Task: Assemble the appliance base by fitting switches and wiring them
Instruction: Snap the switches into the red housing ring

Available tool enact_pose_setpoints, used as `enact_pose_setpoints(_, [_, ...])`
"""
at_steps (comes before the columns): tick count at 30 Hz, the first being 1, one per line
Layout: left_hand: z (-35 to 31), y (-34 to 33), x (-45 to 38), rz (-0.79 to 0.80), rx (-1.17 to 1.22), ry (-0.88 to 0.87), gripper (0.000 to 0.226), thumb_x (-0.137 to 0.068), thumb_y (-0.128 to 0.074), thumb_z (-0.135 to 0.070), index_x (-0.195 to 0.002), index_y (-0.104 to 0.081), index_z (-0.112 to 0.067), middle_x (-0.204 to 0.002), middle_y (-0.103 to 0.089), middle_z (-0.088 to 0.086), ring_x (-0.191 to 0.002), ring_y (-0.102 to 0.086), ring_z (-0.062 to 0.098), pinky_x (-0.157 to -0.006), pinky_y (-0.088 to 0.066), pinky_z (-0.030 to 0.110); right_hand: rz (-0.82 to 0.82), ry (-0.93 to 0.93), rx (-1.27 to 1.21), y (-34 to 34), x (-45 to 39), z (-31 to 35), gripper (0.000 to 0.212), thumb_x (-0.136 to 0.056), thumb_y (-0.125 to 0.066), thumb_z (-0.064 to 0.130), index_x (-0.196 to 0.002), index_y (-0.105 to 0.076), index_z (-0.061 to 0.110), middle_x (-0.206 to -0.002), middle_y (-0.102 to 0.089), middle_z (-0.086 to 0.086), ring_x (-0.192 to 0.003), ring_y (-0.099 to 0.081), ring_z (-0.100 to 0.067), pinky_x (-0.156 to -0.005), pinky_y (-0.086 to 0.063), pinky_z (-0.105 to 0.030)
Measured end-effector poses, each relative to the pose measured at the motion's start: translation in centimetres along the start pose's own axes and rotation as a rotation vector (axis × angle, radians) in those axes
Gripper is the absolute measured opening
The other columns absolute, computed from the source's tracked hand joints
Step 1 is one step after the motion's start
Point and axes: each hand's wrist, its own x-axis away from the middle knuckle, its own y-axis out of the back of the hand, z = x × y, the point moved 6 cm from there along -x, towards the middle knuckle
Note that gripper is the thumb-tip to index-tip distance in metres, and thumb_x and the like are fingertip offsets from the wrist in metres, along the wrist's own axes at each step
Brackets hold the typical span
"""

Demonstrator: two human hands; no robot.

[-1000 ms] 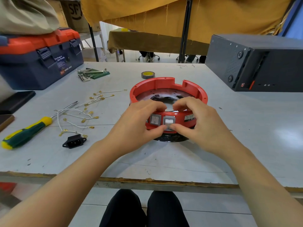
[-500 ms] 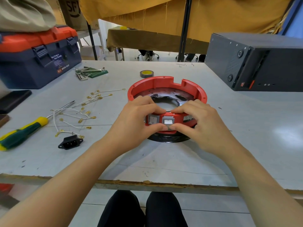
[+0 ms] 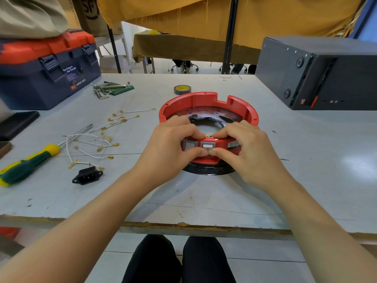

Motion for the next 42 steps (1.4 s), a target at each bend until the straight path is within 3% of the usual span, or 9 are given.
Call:
enact_pose_setpoints(8, [0.0,0.0,0.0,0.004,-0.019,-0.005,0.022,-0.073,-0.080,-0.019,-0.090,-0.073,-0.008,-0.084,-0.059,-0.002,-0.082,-0.053,0.016,-0.073,-0.041,0.028,-0.006,-0.002,-0.007,0.2,-0.2,0.1,0.021,-0.080,-0.073,0.026,-0.095,-0.068,0.012,-0.087,-0.059,0.009,-0.088,-0.051,-0.015,-0.082,-0.038,-0.030])
enact_pose_setpoints(12, [-0.2,0.1,0.0,0.036,-0.050,-0.004,0.024,-0.074,-0.079,-0.021,-0.094,-0.073,-0.010,-0.084,-0.055,-0.005,-0.083,-0.051,0.014,-0.072,-0.039,0.022,0.032,-0.005,-0.020,0.4,-0.5,0.2,0.021,-0.078,-0.074,0.028,-0.094,-0.068,0.016,-0.080,-0.051,0.021,-0.083,-0.047,-0.007,-0.077,-0.033,-0.021])
enact_pose_setpoints(19, [-0.2,1.3,0.1,0.127,0.002,0.024,0.020,-0.077,-0.075,-0.027,-0.095,-0.075,-0.018,-0.085,-0.061,-0.006,-0.079,-0.055,0.005,-0.071,-0.043,0.018,0.208,-0.083,-0.169,0.2,-0.4,0.1,0.021,-0.073,-0.076,0.037,-0.087,-0.063,0.028,-0.087,-0.061,0.017,-0.084,-0.056,0.003,-0.070,-0.041,-0.008])
enact_pose_setpoints(27, [0.8,2.6,0.0,0.165,0.073,0.047,0.011,-0.083,-0.067,-0.027,-0.091,-0.075,-0.024,-0.097,-0.065,-0.012,-0.091,-0.058,-0.001,-0.074,-0.044,0.008,0.244,-0.110,-0.302,1.0,-1.0,0.0,0.025,-0.080,-0.061,0.046,-0.068,-0.064,0.025,-0.069,-0.064,0.010,-0.066,-0.059,-0.007,-0.060,-0.049,-0.019])
enact_pose_setpoints(30, [3.0,3.6,-0.9,0.117,-0.039,0.082,0.021,-0.085,-0.065,-0.030,-0.105,-0.071,-0.027,-0.117,-0.062,-0.012,-0.104,-0.052,-0.004,-0.082,-0.036,0.003,0.214,-0.132,-0.297,1.1,-1.8,-0.5,0.016,-0.083,-0.063,0.038,-0.075,-0.068,0.025,-0.074,-0.066,0.016,-0.070,-0.061,-0.002,-0.059,-0.049,-0.011])
enact_pose_setpoints(32, [4.9,4.0,-1.6,0.125,-0.129,0.151,0.037,-0.086,-0.064,-0.035,-0.122,-0.062,-0.030,-0.136,-0.051,-0.009,-0.122,-0.046,0.006,-0.095,-0.031,0.012,0.175,-0.116,-0.235,1.2,-2.6,-0.7,0.005,-0.084,-0.065,0.034,-0.083,-0.068,0.030,-0.078,-0.065,0.025,-0.080,-0.057,0.005,-0.067,-0.043,-0.004])
enact_pose_setpoints(36, [8.2,3.2,-2.0,0.321,-0.208,0.324,0.062,-0.087,-0.058,-0.050,-0.143,-0.037,-0.035,-0.154,-0.029,-0.011,-0.139,-0.031,0.012,-0.109,-0.025,0.028,0.220,-0.105,0.134,0.1,-4.5,-2.2,0.041,-0.088,-0.059,0.043,-0.125,-0.057,0.028,-0.135,-0.049,0.013,-0.125,-0.036,-0.009,-0.103,-0.026,-0.023])
enact_pose_setpoints(39, [9.0,3.2,-2.1,0.274,-0.149,0.324,0.057,-0.087,-0.059,-0.046,-0.140,-0.045,-0.028,-0.147,-0.041,-0.012,-0.132,-0.040,0.008,-0.100,-0.028,0.018,0.297,-0.217,0.153,-0.6,-5.1,-3.9,0.061,-0.088,-0.056,0.048,-0.142,-0.040,0.024,-0.152,-0.029,0.010,-0.138,-0.020,-0.015,-0.111,-0.019,-0.029])
enact_pose_setpoints(42, [9.0,3.9,-2.3,0.140,-0.182,0.278,0.042,-0.088,-0.062,-0.036,-0.127,-0.059,-0.023,-0.126,-0.061,-0.006,-0.102,-0.052,0.008,-0.084,-0.033,0.017,0.280,-0.210,0.107,-0.5,-5.2,-4.6,0.057,-0.088,-0.059,0.043,-0.139,-0.045,0.022,-0.149,-0.034,0.010,-0.135,-0.025,-0.010,-0.100,-0.019,-0.017])
